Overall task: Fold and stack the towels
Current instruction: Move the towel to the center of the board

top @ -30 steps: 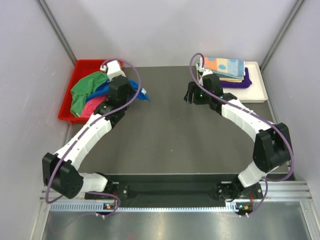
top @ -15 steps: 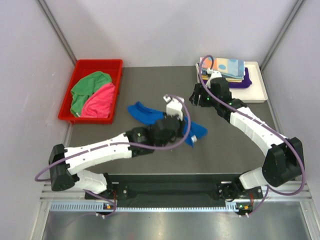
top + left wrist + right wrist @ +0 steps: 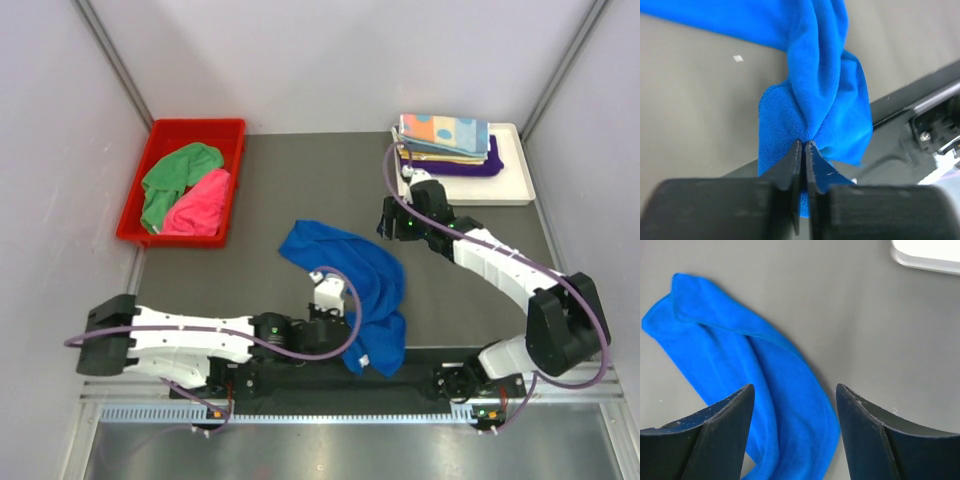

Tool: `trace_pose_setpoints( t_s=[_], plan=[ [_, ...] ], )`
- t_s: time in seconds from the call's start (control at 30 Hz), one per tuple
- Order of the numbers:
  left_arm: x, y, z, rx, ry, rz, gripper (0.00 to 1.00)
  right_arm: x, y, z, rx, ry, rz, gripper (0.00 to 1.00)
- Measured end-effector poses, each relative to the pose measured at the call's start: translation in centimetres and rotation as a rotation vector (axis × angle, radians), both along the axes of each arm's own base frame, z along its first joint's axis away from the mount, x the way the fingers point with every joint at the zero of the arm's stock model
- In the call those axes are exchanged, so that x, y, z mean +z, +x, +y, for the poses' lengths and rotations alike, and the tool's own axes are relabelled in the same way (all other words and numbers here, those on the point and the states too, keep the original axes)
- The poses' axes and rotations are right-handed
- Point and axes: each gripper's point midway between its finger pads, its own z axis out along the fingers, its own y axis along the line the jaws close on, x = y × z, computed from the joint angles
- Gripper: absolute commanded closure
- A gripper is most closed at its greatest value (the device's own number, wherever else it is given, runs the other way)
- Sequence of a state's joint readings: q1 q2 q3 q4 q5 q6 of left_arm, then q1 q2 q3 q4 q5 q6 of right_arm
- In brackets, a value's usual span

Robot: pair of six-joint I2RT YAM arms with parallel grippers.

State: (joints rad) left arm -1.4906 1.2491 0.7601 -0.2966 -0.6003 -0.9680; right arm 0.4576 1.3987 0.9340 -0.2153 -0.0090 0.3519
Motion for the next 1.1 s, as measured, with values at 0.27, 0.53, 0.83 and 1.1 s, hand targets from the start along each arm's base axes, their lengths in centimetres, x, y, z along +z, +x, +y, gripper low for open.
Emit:
trace_pose_setpoints(
  t_s=[0.27, 0.53, 0.83, 1.1],
  plan=[
    [5.9, 2.1, 6.1, 0.267, -0.153, -0.009, 0.48, -0.3, 2.1, 8.9, 0.241, -0.083, -0.048, 0.36],
    [10.2, 6.2, 13.1, 0.555, -0.162, -0.118, 0.47, -1.7, 4.5, 17.7, 0.381, -0.129, -0.086, 0.39],
    [8.8, 10.3, 18.1, 0.661, -0.096, -0.094, 0.47, -5.8, 3.4, 21.9, 0.422, -0.223, -0.053, 0.42],
    [8.0, 11.3, 16.8, 0.576, -0.069, -0.059, 0.47, -8.4, 3.0, 21.8, 0.390, -0.296, -0.015, 0.48]
  ],
)
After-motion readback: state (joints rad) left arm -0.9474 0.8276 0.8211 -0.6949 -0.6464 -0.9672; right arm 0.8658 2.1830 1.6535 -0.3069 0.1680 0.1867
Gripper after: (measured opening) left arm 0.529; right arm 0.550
